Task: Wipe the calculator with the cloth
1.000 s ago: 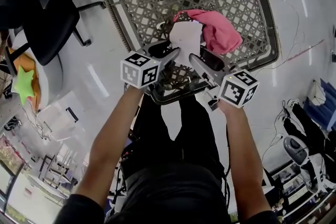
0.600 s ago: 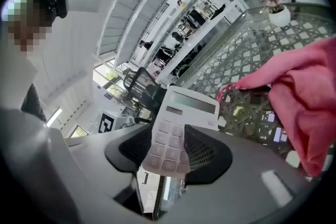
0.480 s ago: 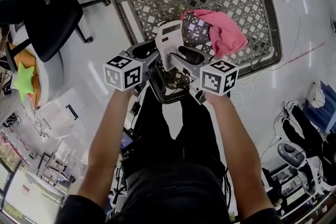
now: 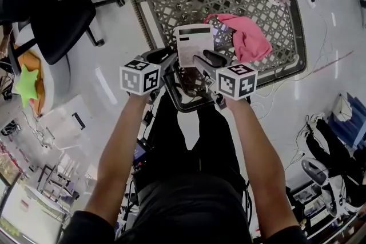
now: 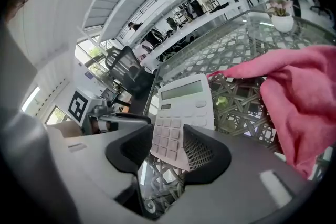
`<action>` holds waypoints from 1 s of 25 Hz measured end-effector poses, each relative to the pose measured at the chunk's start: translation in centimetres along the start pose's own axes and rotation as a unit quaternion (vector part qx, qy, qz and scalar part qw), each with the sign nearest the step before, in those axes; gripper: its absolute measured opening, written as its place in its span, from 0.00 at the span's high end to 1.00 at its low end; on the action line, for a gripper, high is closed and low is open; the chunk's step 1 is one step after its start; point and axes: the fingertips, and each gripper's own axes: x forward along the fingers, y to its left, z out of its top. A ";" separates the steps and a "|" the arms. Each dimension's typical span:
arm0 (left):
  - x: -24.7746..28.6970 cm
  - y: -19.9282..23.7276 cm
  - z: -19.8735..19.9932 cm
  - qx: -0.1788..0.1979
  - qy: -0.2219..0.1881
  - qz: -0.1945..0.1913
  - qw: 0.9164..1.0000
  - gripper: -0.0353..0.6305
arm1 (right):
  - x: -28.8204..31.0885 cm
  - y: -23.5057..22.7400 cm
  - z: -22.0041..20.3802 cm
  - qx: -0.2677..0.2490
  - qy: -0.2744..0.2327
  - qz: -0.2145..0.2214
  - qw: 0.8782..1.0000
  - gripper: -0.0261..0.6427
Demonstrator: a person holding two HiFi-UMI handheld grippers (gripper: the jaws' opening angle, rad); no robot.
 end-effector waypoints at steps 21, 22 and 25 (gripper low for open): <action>-15.5 -7.9 10.0 0.094 -0.157 0.019 0.983 0.68 | -15.2 13.0 11.2 -0.152 -0.170 0.008 0.974 0.69; -16.7 -8.5 10.8 0.098 -0.172 0.022 0.980 0.68 | -16.3 14.2 12.0 -0.166 -0.181 0.012 0.969 0.69; -20.6 -10.7 12.5 0.113 -0.218 0.028 0.969 0.68 | -19.9 17.9 13.9 -0.196 -0.206 0.024 0.959 0.69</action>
